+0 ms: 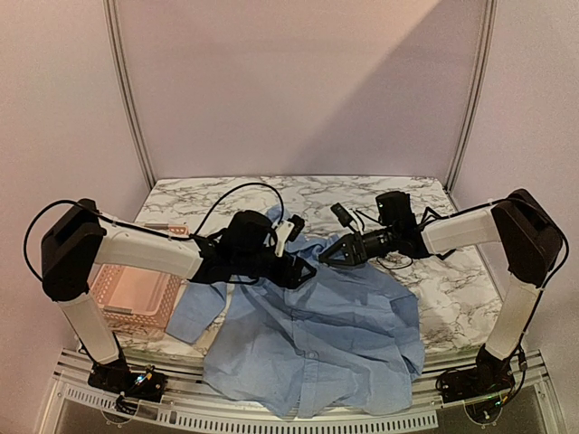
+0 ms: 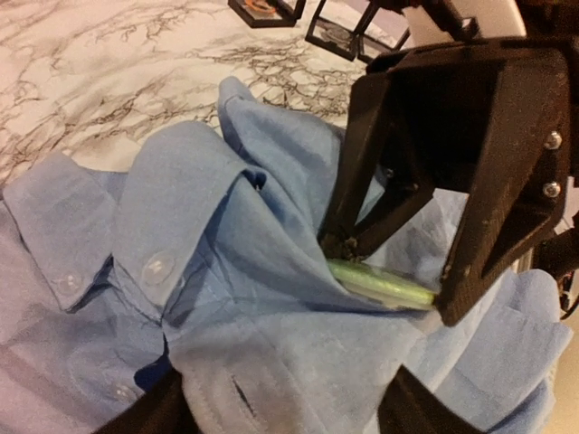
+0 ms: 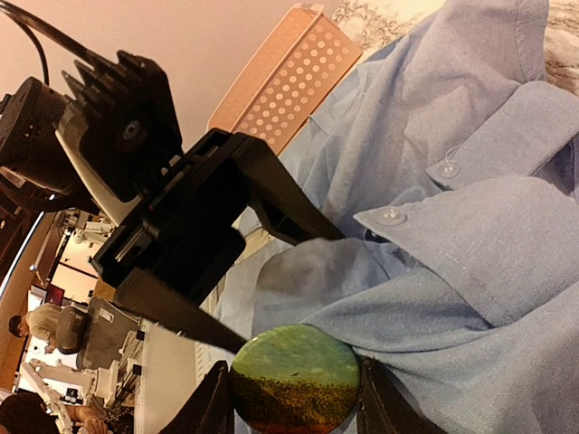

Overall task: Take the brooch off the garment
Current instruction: Pass from the right arm to the left

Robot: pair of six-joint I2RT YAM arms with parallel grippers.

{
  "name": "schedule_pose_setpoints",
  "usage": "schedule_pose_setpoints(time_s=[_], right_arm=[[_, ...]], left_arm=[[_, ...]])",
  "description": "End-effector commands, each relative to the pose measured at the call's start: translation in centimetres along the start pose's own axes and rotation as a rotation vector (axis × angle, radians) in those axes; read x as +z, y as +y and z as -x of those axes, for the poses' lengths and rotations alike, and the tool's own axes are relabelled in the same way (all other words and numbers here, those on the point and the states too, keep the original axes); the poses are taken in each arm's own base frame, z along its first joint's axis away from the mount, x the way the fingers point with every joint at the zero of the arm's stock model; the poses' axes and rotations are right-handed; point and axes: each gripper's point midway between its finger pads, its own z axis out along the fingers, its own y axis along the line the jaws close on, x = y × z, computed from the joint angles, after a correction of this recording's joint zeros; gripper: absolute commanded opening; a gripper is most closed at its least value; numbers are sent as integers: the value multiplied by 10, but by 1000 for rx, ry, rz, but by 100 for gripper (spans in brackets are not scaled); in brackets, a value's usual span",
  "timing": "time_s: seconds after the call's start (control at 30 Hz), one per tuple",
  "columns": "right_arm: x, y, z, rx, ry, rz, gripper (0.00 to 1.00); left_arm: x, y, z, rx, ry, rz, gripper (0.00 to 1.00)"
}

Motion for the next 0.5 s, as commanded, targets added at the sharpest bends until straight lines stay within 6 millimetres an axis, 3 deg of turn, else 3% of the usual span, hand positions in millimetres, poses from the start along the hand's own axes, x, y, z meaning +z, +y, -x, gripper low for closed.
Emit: schedule_pose_setpoints(time_s=[0.0,0.33,0.47], right_arm=[[-4,14,0,-22,10,57,37],[-4,14,-4,-17,19,61,38],[-6,11,-1,-28,-2,26,47]], left_arm=[[8,1,-1,-7,16,-11,50],[11,-9,-2,-18,15,-51,2],[9,-13,-3,-23,16,-60,0]])
